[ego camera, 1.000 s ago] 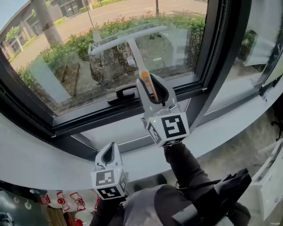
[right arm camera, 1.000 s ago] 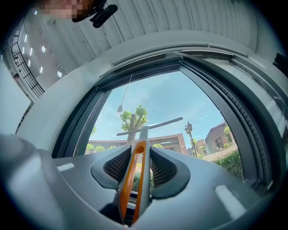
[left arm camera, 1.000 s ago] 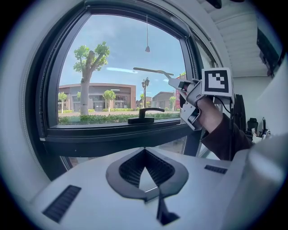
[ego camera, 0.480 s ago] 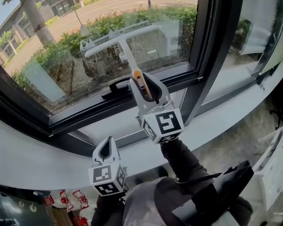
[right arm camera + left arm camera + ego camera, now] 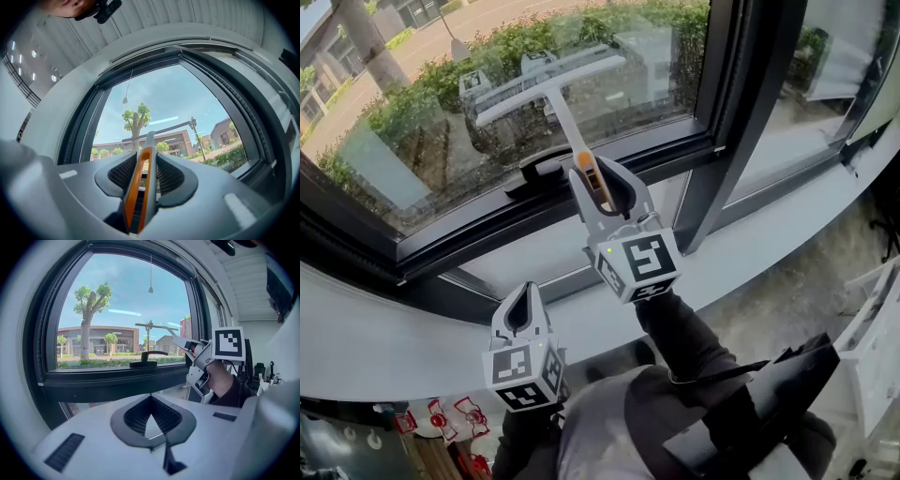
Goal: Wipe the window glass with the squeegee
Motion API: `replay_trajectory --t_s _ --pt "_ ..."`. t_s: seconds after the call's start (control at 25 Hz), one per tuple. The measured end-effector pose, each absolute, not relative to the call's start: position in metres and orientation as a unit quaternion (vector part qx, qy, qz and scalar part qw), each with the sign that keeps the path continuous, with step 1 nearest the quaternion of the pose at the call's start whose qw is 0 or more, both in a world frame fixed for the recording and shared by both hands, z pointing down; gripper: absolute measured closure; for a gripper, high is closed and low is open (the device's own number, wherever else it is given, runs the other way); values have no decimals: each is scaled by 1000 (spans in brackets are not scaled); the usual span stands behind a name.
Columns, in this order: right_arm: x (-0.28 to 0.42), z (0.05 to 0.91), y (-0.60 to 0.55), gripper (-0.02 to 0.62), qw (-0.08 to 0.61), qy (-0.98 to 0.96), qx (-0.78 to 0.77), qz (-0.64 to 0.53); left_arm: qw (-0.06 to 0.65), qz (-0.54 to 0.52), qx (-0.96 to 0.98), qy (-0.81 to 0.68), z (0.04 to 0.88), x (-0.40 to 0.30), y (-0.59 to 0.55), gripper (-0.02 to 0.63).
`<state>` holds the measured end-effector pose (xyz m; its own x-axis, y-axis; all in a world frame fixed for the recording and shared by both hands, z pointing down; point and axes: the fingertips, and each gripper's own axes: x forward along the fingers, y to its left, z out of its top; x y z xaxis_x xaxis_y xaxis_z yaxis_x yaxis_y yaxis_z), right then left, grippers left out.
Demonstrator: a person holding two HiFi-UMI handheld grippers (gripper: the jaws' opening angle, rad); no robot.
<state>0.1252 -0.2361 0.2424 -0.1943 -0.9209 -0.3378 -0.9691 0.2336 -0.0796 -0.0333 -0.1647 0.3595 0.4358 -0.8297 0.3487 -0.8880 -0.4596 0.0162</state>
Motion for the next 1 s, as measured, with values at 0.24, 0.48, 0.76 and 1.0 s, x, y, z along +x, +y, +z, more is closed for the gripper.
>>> replay_trajectory --t_s 0.24,0.48,0.76,1.0 --pt "125 253 -236 466 159 769 -615 65 101 150 841 -510 363 -34 -166 606" --pt "125 267 -234 466 152 771 -616 53 100 152 843 -507 364 -31 -165 606" --pt "123 285 -232 466 146 772 -618 38 99 156 844 -504 367 -30 -164 606" --pt "122 302 -232 466 139 773 -618 24 101 159 843 -503 370 -32 -164 606"
